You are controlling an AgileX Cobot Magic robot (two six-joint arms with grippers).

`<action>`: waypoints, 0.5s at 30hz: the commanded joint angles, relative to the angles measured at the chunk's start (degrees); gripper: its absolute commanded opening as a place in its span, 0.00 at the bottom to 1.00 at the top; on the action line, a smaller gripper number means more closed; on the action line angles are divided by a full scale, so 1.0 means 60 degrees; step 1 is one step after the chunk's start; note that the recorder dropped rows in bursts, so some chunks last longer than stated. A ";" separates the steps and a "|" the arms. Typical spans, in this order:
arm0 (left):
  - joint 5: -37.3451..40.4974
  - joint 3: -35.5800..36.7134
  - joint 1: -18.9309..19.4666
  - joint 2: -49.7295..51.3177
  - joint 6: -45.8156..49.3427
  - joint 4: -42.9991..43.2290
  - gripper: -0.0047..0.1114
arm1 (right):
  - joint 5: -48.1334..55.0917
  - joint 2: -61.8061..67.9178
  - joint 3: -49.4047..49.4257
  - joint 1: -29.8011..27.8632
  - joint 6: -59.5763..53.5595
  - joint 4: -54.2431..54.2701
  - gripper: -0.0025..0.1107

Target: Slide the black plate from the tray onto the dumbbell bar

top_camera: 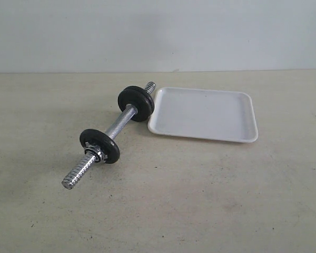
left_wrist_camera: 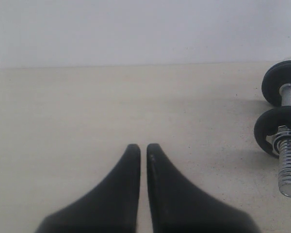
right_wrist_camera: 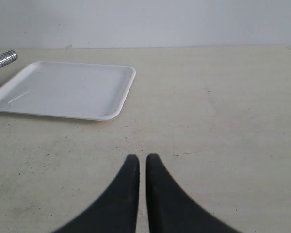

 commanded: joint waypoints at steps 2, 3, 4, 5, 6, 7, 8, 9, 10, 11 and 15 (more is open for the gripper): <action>-0.0105 0.0027 0.0027 -0.0032 0.0046 0.0046 0.08 | -0.0074 -0.0043 -0.0001 -0.0022 0.0031 -0.0027 0.06; -0.0105 0.0027 0.0027 -0.0032 0.0046 0.0046 0.08 | -0.0147 -0.0043 -0.0001 -0.0022 0.0028 -0.0055 0.06; -0.0105 0.0027 0.0027 -0.0032 0.0046 0.0046 0.08 | -0.0244 -0.0043 -0.0001 -0.0022 0.0028 -0.0055 0.06; -0.0105 0.0027 0.0027 -0.0032 0.0046 0.0046 0.08 | -0.0270 -0.0043 -0.0001 -0.0022 0.0028 -0.0055 0.06; -0.0105 0.0027 0.0027 -0.0032 0.0046 0.0046 0.08 | -0.0292 -0.0043 -0.0001 -0.0022 0.0028 -0.0055 0.06; -0.0105 0.0027 0.0027 -0.0032 0.0046 0.0046 0.08 | -0.0290 -0.0043 -0.0001 -0.0022 0.0028 -0.0091 0.06; -0.0105 0.0027 0.0027 -0.0032 0.0046 0.0046 0.08 | -0.0290 -0.0043 -0.0001 -0.0022 0.0049 -0.0165 0.06; -0.0105 0.0027 0.0027 -0.0032 0.0046 0.0046 0.08 | -0.0290 -0.0043 -0.0001 -0.0022 0.0049 -0.0144 0.06; -0.0105 0.0027 0.0027 -0.0032 0.0046 0.0046 0.08 | -0.0290 -0.0043 -0.0001 -0.0022 0.0049 -0.0144 0.06; -0.0105 0.0027 0.0027 -0.0032 0.0046 0.0046 0.08 | -0.0290 -0.0043 -0.0001 -0.0022 0.0049 -0.0144 0.06; -0.0105 0.0027 0.0027 -0.0032 0.0046 0.0046 0.08 | -0.0290 -0.0043 -0.0001 -0.0022 0.0049 -0.0144 0.06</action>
